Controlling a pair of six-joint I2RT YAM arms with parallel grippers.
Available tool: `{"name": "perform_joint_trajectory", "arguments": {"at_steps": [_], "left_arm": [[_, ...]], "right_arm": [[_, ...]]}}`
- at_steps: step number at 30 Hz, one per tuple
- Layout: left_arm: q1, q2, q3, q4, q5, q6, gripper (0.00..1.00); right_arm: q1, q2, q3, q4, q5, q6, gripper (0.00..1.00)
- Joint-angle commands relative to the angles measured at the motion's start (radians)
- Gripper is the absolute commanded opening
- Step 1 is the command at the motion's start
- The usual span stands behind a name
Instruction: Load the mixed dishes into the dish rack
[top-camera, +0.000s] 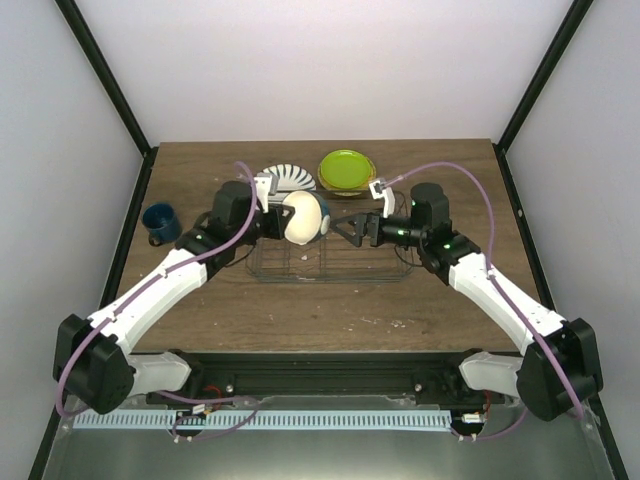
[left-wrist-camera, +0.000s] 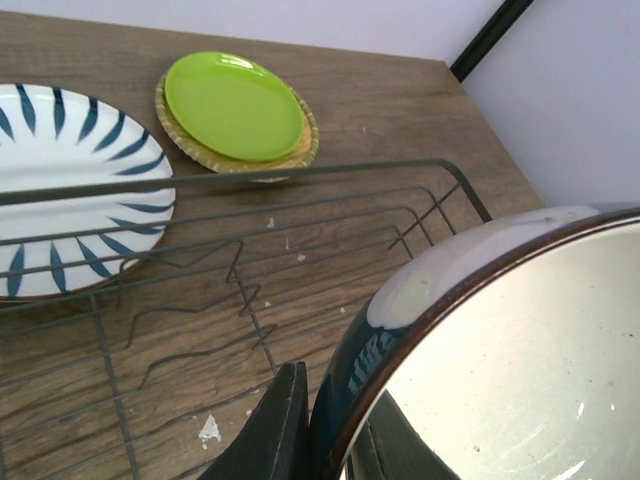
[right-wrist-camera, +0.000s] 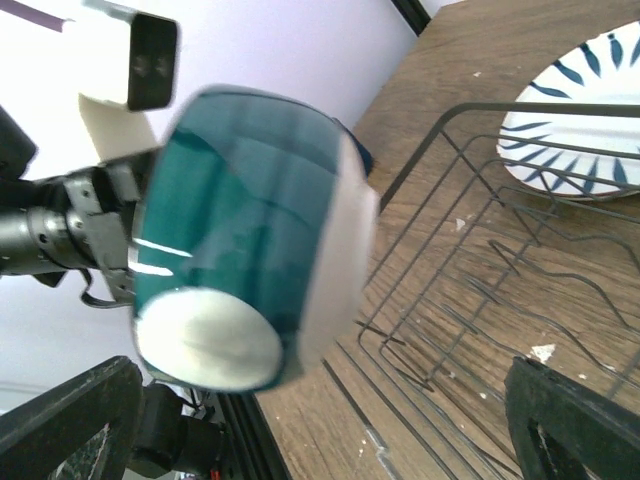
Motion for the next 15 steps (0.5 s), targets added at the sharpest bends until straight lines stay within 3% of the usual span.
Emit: {"name": "perform_joint_trajectory", "arguments": {"at_steps": [1,15], "left_arm": [[-0.018,0.023,0.005,0.099,0.001,-0.027,0.0],[-0.065,0.041,0.029,0.102,-0.005,-0.021,0.0]], "right_arm": [[0.019,-0.008,-0.006,0.061,-0.039,0.016,1.0],[0.023,0.05,-0.042,0.097,-0.048,0.029,1.0]]}}
